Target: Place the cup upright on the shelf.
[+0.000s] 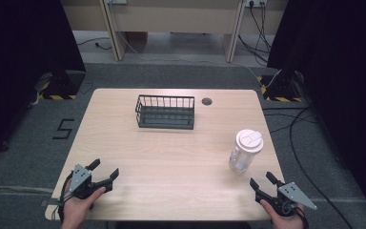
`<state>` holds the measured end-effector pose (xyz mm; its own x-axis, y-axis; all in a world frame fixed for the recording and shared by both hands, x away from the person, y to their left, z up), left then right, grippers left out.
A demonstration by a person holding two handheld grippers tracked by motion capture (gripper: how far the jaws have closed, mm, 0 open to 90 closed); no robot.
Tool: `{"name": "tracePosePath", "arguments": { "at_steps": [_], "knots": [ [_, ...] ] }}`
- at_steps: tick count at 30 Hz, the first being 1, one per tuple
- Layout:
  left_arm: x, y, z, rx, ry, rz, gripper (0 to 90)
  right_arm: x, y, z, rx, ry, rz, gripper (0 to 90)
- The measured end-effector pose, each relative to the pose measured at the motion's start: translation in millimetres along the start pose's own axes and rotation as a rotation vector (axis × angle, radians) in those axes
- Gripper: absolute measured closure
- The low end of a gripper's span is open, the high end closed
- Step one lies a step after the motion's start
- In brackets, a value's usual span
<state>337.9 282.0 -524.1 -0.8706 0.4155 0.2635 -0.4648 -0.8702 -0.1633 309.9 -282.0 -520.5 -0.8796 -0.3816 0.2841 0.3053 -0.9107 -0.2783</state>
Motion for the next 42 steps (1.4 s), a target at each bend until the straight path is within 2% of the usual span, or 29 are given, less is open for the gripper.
{"name": "tracePosePath", "arguments": {
  "at_steps": [7, 15, 30, 42],
  "knots": [
    [-2.9, 3.7, 1.1, -0.011, 0.003, -0.014, 14.8, -0.2, -1.0, 0.8, -0.012, -0.012, -0.01, 28.9],
    [-3.8, 6.1, 1.7, -0.015, 0.001, -0.019, 14.8, -5.8, -3.1, 8.2, -0.005, 0.003, -0.005, 27.2],
    [-4.3, 7.7, 2.2, -0.014, 0.0, -0.022, 14.8, -32.9, -8.7, 16.6, 0.031, -0.014, -0.004, 19.7],
    [-4.4, 8.4, 2.6, -0.013, 0.001, -0.025, 14.9, -59.6, -12.9, 17.0, 0.016, -0.017, -0.01, 17.0]
  ]
}}
Point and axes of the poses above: each handheld gripper's, and its own axes: x roughly backward along the jaws, z roughly out of its top, y roughly to its right, the point moved 4 cm from there along -x, roughly forward along the jaws, and after that the axes turned 13 degrees about -x, right-handed, at the moved point
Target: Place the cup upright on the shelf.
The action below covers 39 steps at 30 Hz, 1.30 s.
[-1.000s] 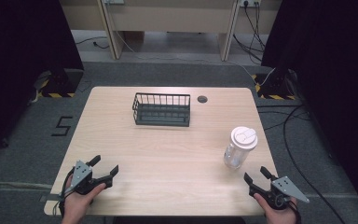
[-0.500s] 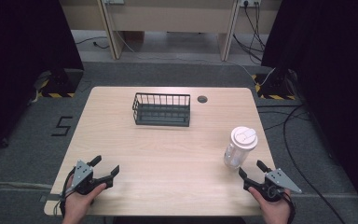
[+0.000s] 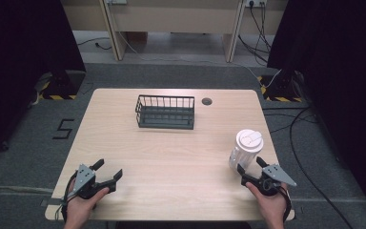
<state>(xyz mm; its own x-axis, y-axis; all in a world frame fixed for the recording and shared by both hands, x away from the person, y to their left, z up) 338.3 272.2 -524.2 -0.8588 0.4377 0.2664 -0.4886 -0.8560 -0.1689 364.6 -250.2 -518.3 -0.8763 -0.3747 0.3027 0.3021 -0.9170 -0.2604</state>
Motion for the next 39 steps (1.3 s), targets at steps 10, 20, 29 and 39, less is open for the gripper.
{"name": "tracePosePath", "arguments": {
  "at_steps": [10, 20, 29, 39],
  "knots": [
    [0.0, 0.1, -0.1, 0.001, 0.0, -0.002, 14.8, -15.4, -0.7, 3.1, 0.006, -0.001, -0.011, 15.6],
    [0.0, 0.2, -0.3, 0.003, 0.0, -0.004, 14.9, -30.3, -1.3, 6.9, 0.035, 0.0, -0.006, 14.6],
    [-0.3, 0.8, -0.2, 0.0, 0.001, -0.007, 14.9, -35.2, -1.7, 8.1, 0.031, 0.012, -0.001, 15.4],
    [-0.3, 1.0, -0.1, -0.001, 0.0, -0.009, 14.9, -34.9, -1.6, 7.2, 0.04, 0.02, 0.006, 18.1]
  ]
}}
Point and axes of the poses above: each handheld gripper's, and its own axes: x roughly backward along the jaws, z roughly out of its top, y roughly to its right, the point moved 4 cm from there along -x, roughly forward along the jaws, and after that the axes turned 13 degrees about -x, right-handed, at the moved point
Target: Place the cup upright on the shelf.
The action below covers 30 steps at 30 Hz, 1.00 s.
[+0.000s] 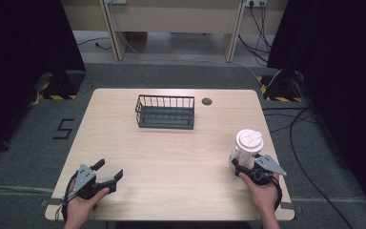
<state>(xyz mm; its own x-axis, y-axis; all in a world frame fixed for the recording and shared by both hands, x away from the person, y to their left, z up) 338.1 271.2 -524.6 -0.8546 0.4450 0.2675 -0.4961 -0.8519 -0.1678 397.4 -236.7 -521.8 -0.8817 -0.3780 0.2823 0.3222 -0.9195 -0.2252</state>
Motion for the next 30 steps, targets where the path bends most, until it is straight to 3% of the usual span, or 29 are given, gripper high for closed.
{"name": "tracePosePath", "arguments": {
  "at_steps": [15, 30],
  "knots": [
    [0.2, -0.4, -0.3, 0.004, -0.003, 0.002, 15.1, 2.0, -13.5, 14.4, 0.025, -0.016, 0.025, 18.5],
    [0.6, -1.1, -0.8, 0.008, -0.005, 0.004, 15.2, -9.7, -29.0, 32.3, 0.051, -0.005, 0.05, 18.5]
  ]
}}
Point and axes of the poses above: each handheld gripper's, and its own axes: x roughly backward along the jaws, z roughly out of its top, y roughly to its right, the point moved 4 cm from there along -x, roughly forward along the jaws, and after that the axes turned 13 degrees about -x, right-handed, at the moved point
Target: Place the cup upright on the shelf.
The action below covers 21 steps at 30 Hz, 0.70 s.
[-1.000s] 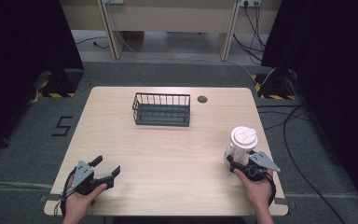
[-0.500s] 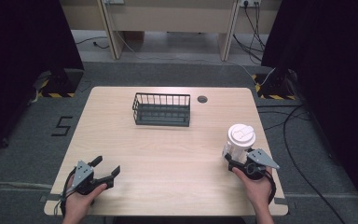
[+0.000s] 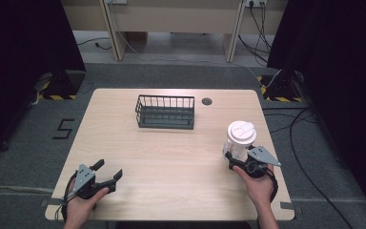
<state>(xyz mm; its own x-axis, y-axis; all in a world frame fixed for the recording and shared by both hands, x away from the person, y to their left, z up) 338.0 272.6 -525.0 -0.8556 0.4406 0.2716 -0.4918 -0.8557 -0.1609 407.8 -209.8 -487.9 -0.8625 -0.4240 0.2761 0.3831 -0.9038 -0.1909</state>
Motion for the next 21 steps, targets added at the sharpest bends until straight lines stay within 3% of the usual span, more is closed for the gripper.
{"name": "tracePosePath", "arguments": {
  "at_steps": [21],
  "knots": [
    [0.0, 0.3, 0.1, 0.002, 0.002, -0.005, 15.4, -30.6, -23.8, 28.9, 0.033, 0.004, 0.036, 18.6]
  ]
}}
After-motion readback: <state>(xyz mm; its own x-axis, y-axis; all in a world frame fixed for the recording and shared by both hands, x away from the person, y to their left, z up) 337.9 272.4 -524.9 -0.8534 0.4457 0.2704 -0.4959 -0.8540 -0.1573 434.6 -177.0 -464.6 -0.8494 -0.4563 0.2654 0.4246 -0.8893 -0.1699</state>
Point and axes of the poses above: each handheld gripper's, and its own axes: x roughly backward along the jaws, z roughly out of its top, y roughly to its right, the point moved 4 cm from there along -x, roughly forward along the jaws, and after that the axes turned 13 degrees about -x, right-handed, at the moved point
